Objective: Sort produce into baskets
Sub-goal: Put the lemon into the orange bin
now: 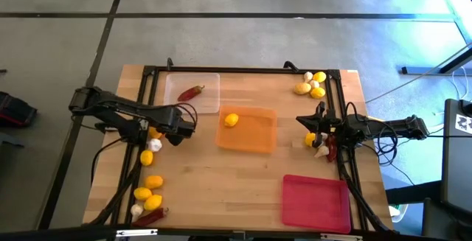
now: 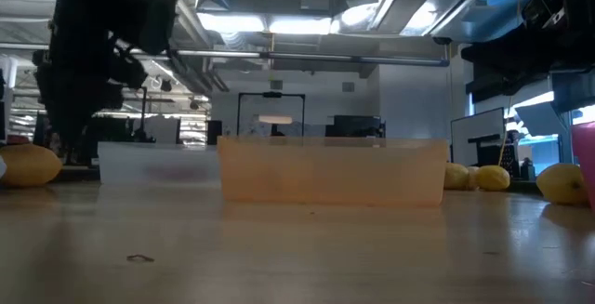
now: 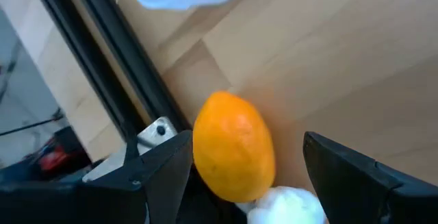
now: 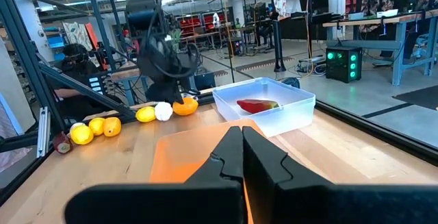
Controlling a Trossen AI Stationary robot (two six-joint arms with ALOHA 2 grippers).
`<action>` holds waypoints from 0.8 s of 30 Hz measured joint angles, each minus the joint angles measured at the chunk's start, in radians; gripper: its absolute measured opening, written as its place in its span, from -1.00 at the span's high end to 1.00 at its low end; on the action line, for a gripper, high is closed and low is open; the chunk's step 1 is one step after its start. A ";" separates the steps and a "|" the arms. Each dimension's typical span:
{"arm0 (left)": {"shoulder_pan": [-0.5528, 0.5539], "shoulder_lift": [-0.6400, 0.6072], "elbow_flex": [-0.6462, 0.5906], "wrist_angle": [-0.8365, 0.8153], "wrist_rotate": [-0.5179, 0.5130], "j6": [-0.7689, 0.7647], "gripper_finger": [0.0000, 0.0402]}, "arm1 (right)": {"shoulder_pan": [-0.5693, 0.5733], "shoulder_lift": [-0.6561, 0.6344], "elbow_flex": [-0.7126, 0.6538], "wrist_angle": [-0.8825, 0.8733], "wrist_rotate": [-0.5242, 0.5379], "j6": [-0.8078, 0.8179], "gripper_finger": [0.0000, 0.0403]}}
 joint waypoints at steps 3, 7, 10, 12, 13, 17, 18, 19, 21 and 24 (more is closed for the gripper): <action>0.009 0.032 -0.008 0.006 0.006 0.002 -0.35 | 0.000 0.000 0.000 0.000 0.000 0.000 0.97; 0.020 0.068 -0.007 0.008 0.006 0.022 -0.35 | 0.000 0.000 0.000 0.000 0.000 0.000 0.97; 0.031 0.098 -0.007 0.007 0.007 0.032 -0.35 | 0.000 0.000 0.000 0.000 0.000 0.000 0.97; 0.039 0.123 -0.007 0.007 0.012 0.051 -0.35 | 0.000 0.000 0.000 0.000 0.000 0.000 0.97; 0.043 0.136 -0.007 0.006 0.017 0.060 -0.35 | 0.000 0.000 0.000 0.000 0.000 0.000 0.97; 0.067 0.196 -0.007 0.003 0.031 0.119 -0.35 | 0.000 0.000 0.000 0.000 0.000 0.000 0.97; 0.075 0.209 -0.007 0.003 0.035 0.139 -0.35 | 0.000 0.000 0.000 -0.001 0.000 0.000 0.97; 0.083 0.221 -0.007 0.002 0.043 0.158 -0.35 | 0.000 0.000 0.000 -0.001 0.000 0.000 0.97; 0.101 0.243 -0.007 0.003 0.058 0.190 -0.35 | 0.000 0.000 0.000 0.000 0.000 0.000 0.97; 0.121 0.270 -0.008 0.009 0.080 0.230 -0.35 | 0.000 0.000 0.000 -0.001 0.000 0.000 0.97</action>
